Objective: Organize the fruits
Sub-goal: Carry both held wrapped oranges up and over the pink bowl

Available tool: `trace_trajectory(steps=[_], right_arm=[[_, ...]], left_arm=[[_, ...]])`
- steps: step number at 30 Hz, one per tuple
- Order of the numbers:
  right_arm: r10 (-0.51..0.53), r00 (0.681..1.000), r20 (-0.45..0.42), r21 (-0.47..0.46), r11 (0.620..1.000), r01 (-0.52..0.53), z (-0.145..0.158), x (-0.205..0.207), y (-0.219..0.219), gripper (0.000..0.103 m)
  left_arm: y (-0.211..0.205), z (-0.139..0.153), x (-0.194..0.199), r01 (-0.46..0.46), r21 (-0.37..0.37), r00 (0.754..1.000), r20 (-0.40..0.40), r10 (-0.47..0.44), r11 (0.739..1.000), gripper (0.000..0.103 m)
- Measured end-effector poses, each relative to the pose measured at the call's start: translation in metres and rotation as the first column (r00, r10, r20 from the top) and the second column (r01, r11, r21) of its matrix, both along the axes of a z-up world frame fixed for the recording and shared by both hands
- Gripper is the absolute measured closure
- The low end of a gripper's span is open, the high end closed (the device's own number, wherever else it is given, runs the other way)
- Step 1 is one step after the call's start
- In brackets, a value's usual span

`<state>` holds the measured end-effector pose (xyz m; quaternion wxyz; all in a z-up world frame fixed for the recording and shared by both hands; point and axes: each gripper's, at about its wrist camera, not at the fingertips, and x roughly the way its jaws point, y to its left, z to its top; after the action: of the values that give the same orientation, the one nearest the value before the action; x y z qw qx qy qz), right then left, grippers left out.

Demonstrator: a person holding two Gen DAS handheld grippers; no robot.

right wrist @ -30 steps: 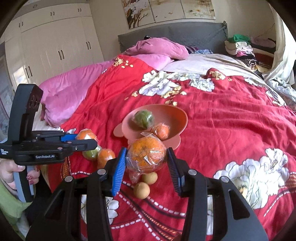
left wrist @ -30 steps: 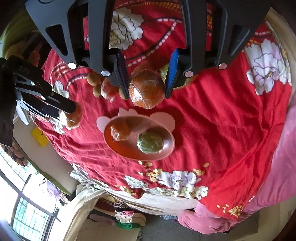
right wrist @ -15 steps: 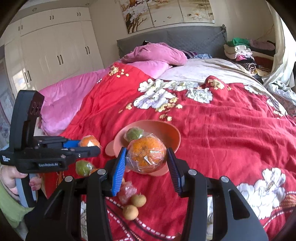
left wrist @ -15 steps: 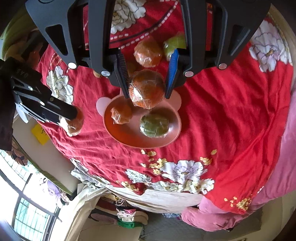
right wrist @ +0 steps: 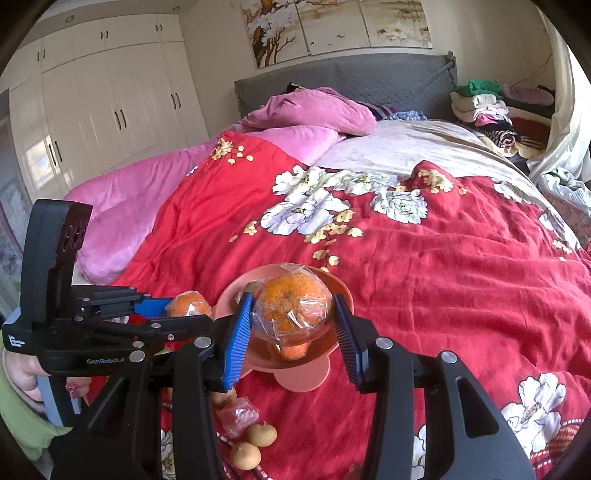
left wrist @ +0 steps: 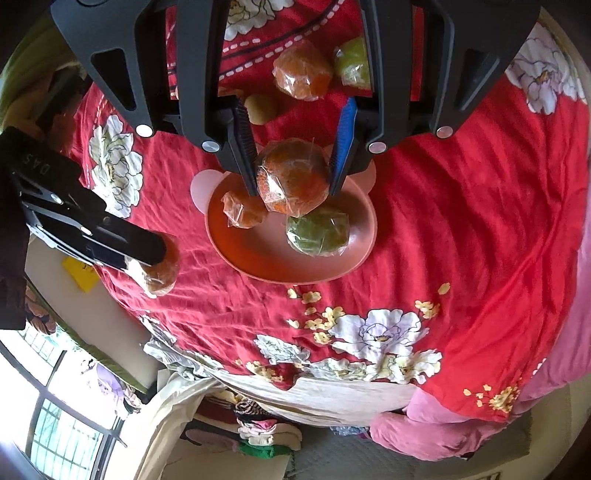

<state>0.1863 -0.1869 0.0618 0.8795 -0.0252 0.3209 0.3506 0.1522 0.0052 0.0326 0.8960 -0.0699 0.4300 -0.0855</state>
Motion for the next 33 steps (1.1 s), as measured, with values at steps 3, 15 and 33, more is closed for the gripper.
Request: trace_trajectory(steps=[3,15,33], right_arm=[[0.004,1.0,0.005,-0.005,1.0,-0.004,0.002,0.004,0.003,0.061],[0.04,0.999,0.008,-0.05,0.998,-0.039,0.005,0.03,0.022,0.061],[0.077,0.995,-0.07,-0.125,0.989,-0.085,-0.02,0.063,0.048,0.061]], left_arm=[[-0.001,-0.002,0.004,0.006,0.005,1.0,-0.005,-0.006,1.0,0.074],[-0.006,-0.011,0.018,0.027,0.027,0.999,-0.034,-0.026,0.999,0.074],[-0.015,-0.029,0.038,0.054,0.049,0.995,-0.086,-0.05,0.997,0.074]])
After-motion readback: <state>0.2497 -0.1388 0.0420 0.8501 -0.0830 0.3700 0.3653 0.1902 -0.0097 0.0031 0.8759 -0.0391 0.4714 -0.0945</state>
